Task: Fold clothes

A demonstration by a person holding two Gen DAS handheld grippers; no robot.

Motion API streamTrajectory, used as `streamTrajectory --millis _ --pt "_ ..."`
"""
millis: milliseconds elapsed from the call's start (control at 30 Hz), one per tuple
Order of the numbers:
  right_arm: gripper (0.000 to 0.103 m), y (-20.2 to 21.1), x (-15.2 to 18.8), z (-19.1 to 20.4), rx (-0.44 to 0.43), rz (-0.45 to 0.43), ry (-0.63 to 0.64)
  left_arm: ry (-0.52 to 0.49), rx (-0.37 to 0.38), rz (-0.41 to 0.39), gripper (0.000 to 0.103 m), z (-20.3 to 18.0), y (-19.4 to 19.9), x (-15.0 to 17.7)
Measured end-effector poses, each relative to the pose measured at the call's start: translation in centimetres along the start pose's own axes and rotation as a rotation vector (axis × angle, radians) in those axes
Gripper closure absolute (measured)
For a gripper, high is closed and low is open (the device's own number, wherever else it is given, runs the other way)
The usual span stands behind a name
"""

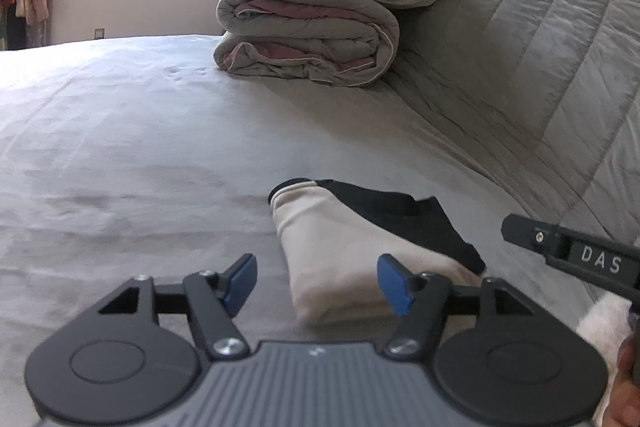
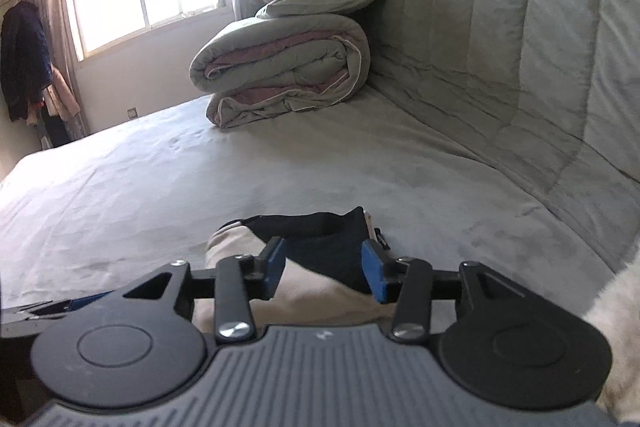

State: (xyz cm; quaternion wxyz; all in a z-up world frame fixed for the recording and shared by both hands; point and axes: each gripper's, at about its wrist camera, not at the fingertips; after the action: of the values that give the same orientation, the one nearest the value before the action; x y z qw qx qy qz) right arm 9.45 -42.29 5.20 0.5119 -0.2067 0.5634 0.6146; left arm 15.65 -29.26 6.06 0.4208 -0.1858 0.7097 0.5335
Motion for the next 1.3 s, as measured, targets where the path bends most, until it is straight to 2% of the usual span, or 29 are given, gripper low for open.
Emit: streamTrajectory --millis 200,367,600,667,767,800,933,1133,1300 --pt "0.044 3.9 0.7 0.9 0.032 0.01 -0.033 -0.025 -0.026 0.024 0.022 -0.2 4.6 0.3" --pt "0.036 7.5 2.4 1.9 0.015 0.072 -0.084 -0.012 -0.043 0.059 0.014 0.0 8.1 1.5" --pt "0.027 10.6 4.5 3.2 0.029 0.086 -0.086 -0.039 -0.1 0.096 0.003 -0.1 11.0 3.3" --pt "0.02 11.5 5.1 3.4 0.025 0.081 -0.069 -0.043 -0.1 0.101 0.001 -0.1 11.7 3.7" --pt "0.002 12.6 6.1 3.2 0.025 0.064 -0.067 -0.044 -0.112 0.107 0.001 0.1 12.5 4.5" --pt "0.0 12.9 6.6 3.0 0.023 0.052 -0.07 -0.037 -0.122 0.112 0.001 0.2 12.7 4.9" --pt "0.0 12.8 7.5 2.5 0.028 0.051 -0.054 0.015 -0.162 0.121 0.001 0.5 13.1 6.3" --pt "0.0 12.3 8.0 1.7 0.044 0.081 -0.084 -0.036 -0.2 0.156 0.001 -0.4 12.6 7.6" --pt "0.0 12.3 8.6 2.1 0.064 0.099 -0.034 -0.045 -0.192 0.181 0.001 -0.8 12.8 8.2"
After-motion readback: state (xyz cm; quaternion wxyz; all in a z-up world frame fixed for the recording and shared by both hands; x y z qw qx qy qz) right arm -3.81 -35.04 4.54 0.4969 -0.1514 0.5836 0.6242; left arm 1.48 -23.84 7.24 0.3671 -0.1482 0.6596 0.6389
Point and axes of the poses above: each gripper's, at about its wrist camera, not at the fingertips, and y roughly against the way its jaws point, z to its left, x to its underside, and after that the axes turned 8 degrees about -y, right-handed
